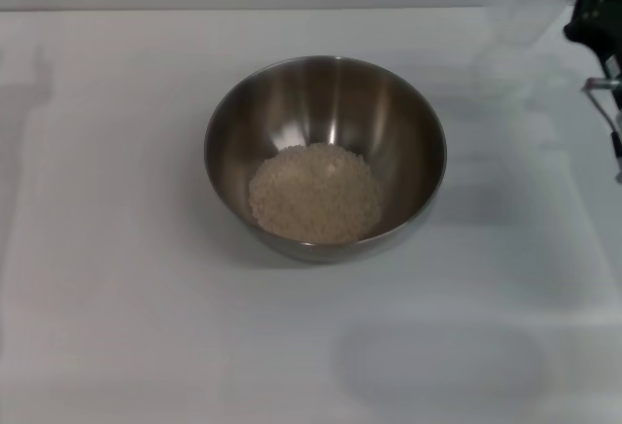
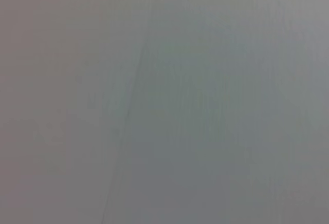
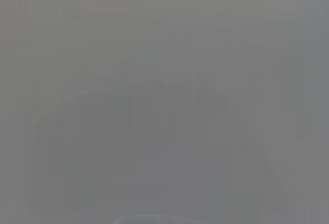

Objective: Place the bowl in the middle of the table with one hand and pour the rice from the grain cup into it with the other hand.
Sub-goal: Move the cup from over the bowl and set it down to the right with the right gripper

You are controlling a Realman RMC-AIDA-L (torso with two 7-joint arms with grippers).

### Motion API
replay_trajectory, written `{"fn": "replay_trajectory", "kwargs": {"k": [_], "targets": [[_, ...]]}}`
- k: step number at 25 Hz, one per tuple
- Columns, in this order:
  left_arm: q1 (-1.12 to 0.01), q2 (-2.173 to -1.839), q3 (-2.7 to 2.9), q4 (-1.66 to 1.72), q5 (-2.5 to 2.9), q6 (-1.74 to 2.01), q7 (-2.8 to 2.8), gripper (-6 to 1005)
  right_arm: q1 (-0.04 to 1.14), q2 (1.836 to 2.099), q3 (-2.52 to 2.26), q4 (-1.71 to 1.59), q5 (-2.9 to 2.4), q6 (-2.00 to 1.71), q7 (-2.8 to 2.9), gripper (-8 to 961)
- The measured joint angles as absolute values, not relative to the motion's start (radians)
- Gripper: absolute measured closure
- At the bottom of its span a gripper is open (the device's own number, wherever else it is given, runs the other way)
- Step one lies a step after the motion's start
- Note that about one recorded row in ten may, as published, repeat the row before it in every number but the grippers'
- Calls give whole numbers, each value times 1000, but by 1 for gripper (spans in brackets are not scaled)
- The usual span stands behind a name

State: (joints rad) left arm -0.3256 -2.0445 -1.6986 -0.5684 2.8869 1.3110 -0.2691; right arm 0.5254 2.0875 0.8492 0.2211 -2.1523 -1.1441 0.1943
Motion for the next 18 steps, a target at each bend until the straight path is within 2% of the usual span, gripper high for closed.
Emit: {"fn": "replay_trajectory", "kwargs": {"k": [12, 18], "targets": [[-326, -2044, -1700, -570, 2887, 1338, -272, 516, 581, 2090, 839, 258, -2158, -824, 159, 936], [-325, -2045, -1700, -570, 2887, 1343, -273, 516, 581, 2090, 794, 259, -2158, -801, 151, 935]]}}
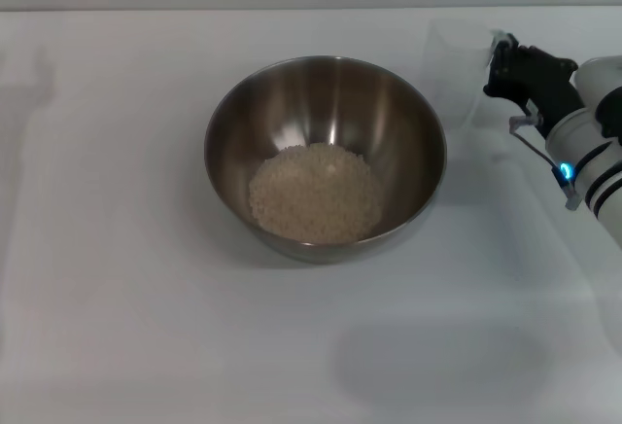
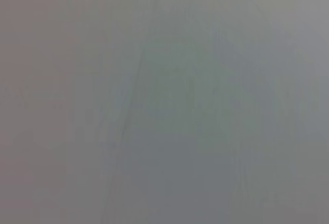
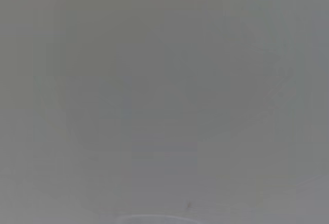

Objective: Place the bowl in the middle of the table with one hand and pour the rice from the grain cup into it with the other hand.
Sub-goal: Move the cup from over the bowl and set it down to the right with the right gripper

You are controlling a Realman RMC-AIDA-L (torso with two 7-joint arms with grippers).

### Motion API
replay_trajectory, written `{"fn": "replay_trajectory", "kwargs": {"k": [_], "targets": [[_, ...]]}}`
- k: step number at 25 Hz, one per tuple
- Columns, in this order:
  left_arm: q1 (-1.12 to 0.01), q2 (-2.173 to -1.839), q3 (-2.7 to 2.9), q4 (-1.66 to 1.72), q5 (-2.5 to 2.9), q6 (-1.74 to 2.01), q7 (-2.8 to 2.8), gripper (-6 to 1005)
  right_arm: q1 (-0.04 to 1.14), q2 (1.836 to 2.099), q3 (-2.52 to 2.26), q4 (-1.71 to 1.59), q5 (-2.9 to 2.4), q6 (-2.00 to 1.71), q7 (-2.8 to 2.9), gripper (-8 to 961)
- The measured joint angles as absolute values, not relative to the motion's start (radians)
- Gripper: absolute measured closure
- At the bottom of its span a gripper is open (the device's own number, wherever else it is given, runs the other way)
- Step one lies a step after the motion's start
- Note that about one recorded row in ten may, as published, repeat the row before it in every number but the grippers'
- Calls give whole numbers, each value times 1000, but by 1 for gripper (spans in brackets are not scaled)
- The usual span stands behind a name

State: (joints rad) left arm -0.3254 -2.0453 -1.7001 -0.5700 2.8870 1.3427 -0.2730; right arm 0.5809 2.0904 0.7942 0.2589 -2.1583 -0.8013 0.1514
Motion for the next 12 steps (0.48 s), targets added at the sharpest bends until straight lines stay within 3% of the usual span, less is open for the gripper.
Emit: {"fn": "replay_trajectory", "kwargs": {"k": [12], "targets": [[-325, -2046, -1698, -571, 2887, 1360, -273, 516, 594, 2085, 763, 248, -2158, -733, 137, 933]]}}
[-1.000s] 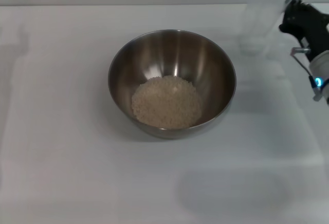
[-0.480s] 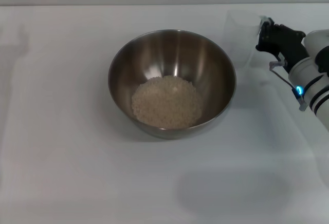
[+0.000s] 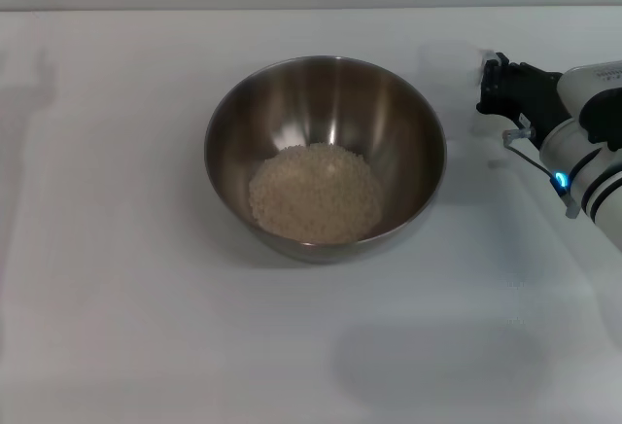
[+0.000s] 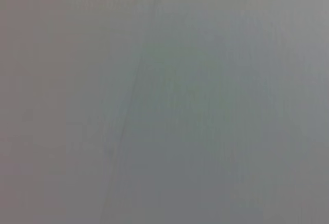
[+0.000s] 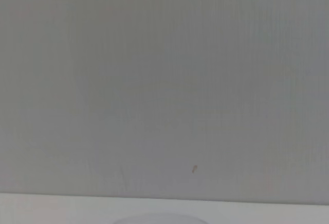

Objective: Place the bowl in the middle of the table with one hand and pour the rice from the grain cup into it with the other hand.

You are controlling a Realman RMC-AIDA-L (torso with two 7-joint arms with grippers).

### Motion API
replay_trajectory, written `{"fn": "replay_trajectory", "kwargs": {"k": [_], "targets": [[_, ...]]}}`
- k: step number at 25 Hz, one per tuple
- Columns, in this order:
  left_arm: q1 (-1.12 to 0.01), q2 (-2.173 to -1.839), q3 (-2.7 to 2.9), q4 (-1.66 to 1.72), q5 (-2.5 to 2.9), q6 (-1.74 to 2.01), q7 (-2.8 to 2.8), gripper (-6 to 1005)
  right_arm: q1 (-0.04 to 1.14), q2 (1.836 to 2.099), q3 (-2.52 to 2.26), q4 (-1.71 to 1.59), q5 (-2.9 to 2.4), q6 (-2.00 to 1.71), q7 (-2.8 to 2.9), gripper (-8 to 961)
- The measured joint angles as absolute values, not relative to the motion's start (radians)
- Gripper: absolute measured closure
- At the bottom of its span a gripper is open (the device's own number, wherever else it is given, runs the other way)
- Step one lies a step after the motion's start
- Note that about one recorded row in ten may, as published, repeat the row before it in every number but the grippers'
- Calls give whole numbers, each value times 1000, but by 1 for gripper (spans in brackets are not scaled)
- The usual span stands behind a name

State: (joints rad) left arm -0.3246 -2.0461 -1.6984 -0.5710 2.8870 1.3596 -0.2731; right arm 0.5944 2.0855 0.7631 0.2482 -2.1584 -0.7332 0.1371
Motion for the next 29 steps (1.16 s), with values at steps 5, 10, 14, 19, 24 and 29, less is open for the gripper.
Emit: {"fn": "replay_trajectory", "kwargs": {"k": [5, 10, 14, 19, 24, 29], "targets": [[-325, -2046, -1697, -571, 2887, 1361, -273, 516, 590, 2085, 744, 249, -2158, -737, 140, 931], [-324, -2045, -1696, -571, 2887, 1366, -273, 516, 564, 2085, 732, 249, -2158, -758, 133, 803], [-322, -2045, -1696, -571, 2887, 1374, -273, 516, 537, 2084, 703, 247, -2158, -806, 130, 721], [-316, -2042, -1697, -568, 2887, 1376, -273, 516, 444, 2081, 617, 219, -2156, -1110, 128, 651], [-311, -2046, -1697, -542, 2887, 1366, -262, 516, 436, 2074, 684, 181, -2146, -1410, 133, 612], [-322, -2053, -1694, -477, 2887, 1364, -260, 516, 527, 2071, 784, 128, -2146, -1555, 136, 612]]}}
